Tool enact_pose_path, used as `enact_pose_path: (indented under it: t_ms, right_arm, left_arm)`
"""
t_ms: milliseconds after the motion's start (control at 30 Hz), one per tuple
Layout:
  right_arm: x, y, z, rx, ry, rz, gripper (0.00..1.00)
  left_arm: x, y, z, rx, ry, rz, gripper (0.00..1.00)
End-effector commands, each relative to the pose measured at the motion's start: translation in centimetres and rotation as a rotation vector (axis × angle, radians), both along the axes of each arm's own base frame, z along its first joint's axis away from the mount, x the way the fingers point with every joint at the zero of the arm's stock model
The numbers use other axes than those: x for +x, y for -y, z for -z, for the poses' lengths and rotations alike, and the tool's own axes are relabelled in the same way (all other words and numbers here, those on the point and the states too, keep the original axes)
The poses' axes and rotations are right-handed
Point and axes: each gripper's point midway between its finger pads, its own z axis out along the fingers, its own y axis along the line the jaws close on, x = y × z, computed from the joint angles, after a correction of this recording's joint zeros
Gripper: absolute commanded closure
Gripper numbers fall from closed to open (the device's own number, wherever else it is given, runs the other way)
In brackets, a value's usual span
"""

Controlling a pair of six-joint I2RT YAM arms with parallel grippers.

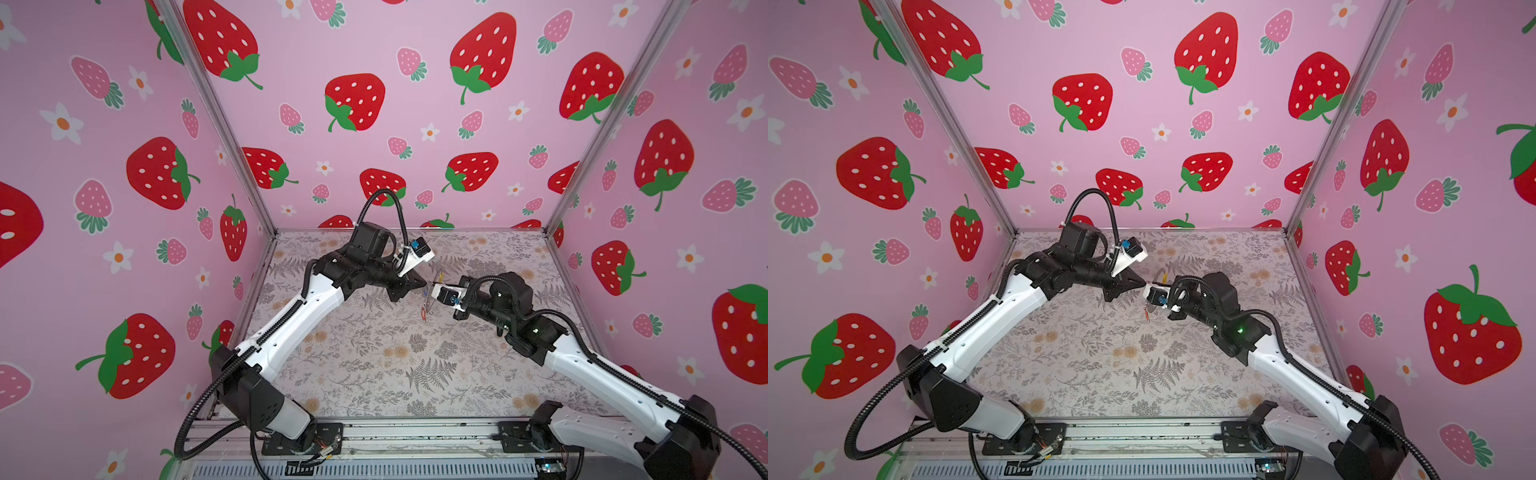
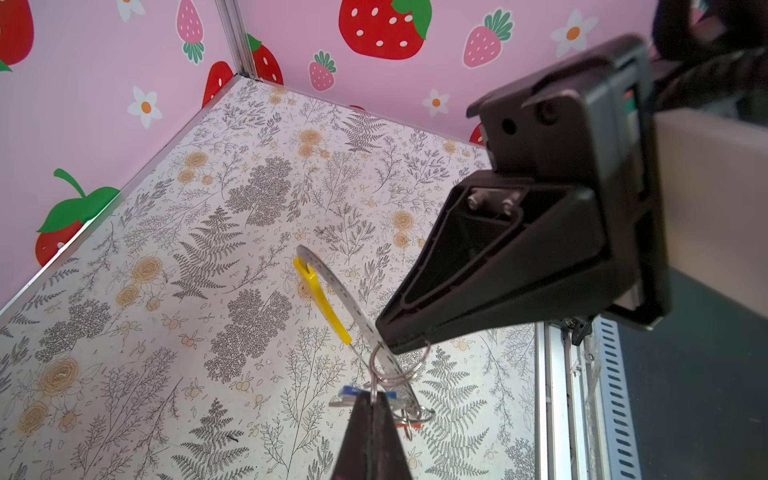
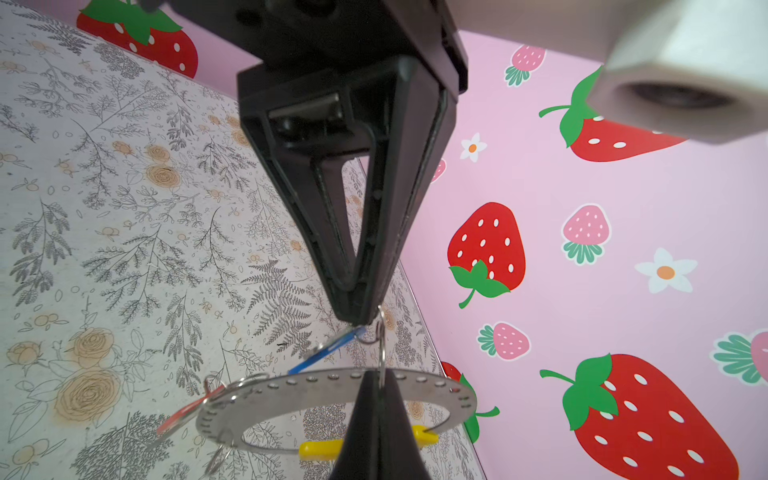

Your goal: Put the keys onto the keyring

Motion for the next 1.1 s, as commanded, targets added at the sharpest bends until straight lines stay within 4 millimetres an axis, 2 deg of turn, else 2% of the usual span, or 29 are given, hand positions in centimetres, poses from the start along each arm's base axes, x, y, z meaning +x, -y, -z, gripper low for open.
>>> enact_pose_path:
  t_ms: [0, 233, 367, 500, 833, 967, 1067]
  right_arm:
    - [-1.4, -0.3, -0.5, 0.015, -0.005, -0.067, 1.00]
    - [-1.5, -0.1, -2.0, 0.092, 0.023, -0.055, 1.00]
    - [-2.1, -0.7, -2.6, 0.128, 0.032, -0.105, 1.00]
    - [-2.6, -1.3, -2.6, 0.145, 0.033, -0.151, 1.00]
    - [-2.7, -1.4, -2.5, 0.172, 0.061, -0.165, 1.00]
    - [-2.5, -1.3, -2.1, 0.175, 0.045, -0.154, 1.00]
    - [-2.3, -0.9, -1.7, 0.191, 0.017, -0.146, 1.00]
  left_arm:
    - [0.5, -0.2, -1.7, -0.036, 0.060, -0.012, 1.00]
    - [-0.3, 0.1, -1.4, -0.056, 0.012, 0.041, 1.00]
    - [-0.8, 0.6, -1.2, -0.077, -0.027, 0.081, 1.00]
    - [-1.3, 1.0, -1.3, -0.096, -0.057, 0.122, 1.00]
    - [-2.0, 1.2, -1.0, -0.101, -0.101, 0.163, 1.00]
    - [-1.2, 0.7, -0.8, -0.083, -0.060, 0.119, 0.82]
    - [-0.6, -0.1, -1.3, -0.090, 0.025, 0.068, 0.74]
